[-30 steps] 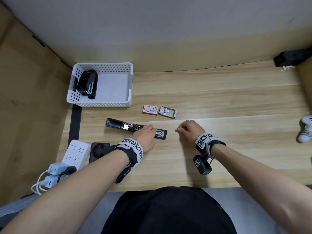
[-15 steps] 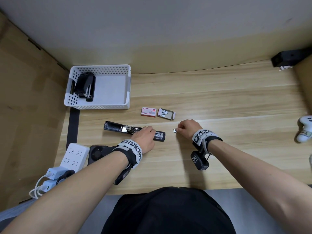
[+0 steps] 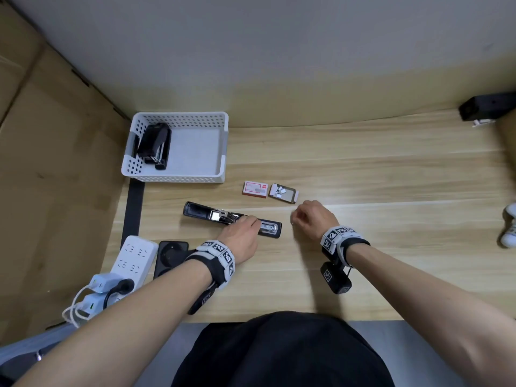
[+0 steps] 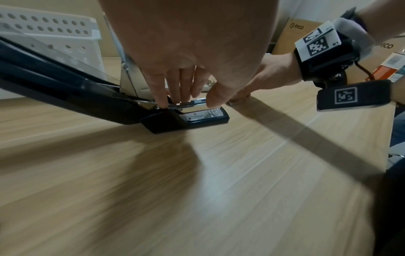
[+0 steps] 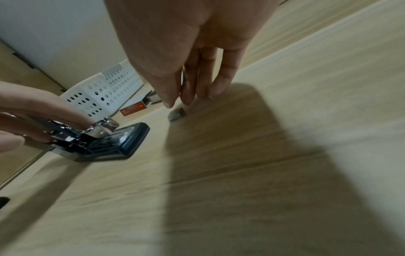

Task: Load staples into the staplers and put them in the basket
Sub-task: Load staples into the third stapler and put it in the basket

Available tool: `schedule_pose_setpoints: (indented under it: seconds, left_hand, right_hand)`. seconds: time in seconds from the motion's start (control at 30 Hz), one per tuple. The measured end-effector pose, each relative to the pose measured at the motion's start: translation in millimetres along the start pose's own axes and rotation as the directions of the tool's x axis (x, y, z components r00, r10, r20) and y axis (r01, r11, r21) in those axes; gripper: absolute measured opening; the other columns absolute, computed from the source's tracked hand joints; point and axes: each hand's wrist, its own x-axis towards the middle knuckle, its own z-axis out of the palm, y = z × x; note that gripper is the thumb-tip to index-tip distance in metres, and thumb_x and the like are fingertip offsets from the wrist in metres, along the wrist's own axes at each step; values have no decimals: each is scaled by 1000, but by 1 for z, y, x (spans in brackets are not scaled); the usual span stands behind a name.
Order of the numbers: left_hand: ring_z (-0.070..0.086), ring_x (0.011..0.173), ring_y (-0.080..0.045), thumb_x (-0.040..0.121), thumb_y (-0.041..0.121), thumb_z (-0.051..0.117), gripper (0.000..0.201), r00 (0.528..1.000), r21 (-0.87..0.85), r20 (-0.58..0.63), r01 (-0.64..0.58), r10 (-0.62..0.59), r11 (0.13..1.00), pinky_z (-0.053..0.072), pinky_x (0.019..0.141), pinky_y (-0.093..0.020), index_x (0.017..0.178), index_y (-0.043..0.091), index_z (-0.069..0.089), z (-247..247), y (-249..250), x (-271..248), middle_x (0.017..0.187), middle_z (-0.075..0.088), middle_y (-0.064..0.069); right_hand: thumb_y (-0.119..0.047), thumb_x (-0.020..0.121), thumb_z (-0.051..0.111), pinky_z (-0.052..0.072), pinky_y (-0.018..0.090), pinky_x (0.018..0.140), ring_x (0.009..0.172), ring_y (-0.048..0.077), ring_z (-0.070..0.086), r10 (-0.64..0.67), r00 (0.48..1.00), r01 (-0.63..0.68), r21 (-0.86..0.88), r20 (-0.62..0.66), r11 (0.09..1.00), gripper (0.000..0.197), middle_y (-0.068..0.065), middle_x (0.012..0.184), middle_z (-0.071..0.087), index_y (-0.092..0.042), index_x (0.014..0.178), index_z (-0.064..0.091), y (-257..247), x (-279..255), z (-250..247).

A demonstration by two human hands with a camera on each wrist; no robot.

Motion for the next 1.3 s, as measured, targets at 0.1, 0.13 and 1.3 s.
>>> schedule_pose_setpoints:
  seconds: [0.1, 0.13, 1.3]
  left_hand:
    - [32, 138, -27, 92, 14, 43, 50, 999, 45, -16, -31, 32, 999, 41, 106, -41, 141, 3, 38, 4, -2, -15, 151, 32, -10]
    - [27, 142, -27, 93, 14, 42, 52, 1000, 55, -10, -28, 28, 998, 39, 108, -41, 143, 4, 35, 6, -2, -18, 156, 26, -10]
    - [7, 149, -24, 89, 16, 44, 40, 992, 84, 121, -37, 26, 996, 37, 106, -45, 127, 7, 51, 9, -5, -27, 162, 8, -7]
  right_hand:
    - [-38, 87, 63, 50, 37, 79, 102, 15, 50, -1, 999, 4, -66, 49, 998, 12, -7, 102, 58, -28, 93, 61, -5, 1, 1]
    - [-41, 85, 65, 50, 36, 79, 102, 15, 49, 12, 998, -8, -71, 57, 997, 18, -7, 104, 57, -28, 97, 61, -5, 2, 2]
    - [-19, 83, 68, 48, 30, 72, 77, 11, 54, -27, 987, 52, 156, -157, 986, 7, -9, 82, 61, -20, 87, 63, -32, -15, 4]
